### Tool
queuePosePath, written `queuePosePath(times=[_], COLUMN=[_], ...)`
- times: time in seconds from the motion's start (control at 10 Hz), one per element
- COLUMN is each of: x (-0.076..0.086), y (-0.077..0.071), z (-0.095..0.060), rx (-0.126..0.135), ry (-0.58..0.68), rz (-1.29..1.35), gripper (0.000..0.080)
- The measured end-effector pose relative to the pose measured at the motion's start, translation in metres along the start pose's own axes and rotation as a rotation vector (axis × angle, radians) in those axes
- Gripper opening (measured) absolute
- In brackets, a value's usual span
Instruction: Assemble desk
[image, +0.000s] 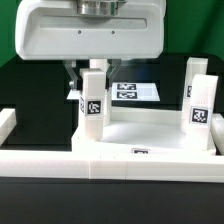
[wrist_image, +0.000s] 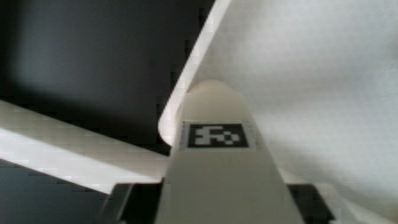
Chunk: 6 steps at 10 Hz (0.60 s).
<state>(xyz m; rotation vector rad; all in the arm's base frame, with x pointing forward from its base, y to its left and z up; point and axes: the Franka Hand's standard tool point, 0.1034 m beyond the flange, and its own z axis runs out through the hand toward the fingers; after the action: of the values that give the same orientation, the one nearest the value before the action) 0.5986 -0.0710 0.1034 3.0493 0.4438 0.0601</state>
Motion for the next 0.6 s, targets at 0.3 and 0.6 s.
queuePosePath(times=[0.3, 0.6], x=[0.0001, 0.0002], y=[-0.0004, -0.0008], z=[0.0001, 0.0001], rx=[0.001, 0.002], ry=[0.000, 0.000], rz=[0.158, 0.358], gripper=[0.0289, 0.0290])
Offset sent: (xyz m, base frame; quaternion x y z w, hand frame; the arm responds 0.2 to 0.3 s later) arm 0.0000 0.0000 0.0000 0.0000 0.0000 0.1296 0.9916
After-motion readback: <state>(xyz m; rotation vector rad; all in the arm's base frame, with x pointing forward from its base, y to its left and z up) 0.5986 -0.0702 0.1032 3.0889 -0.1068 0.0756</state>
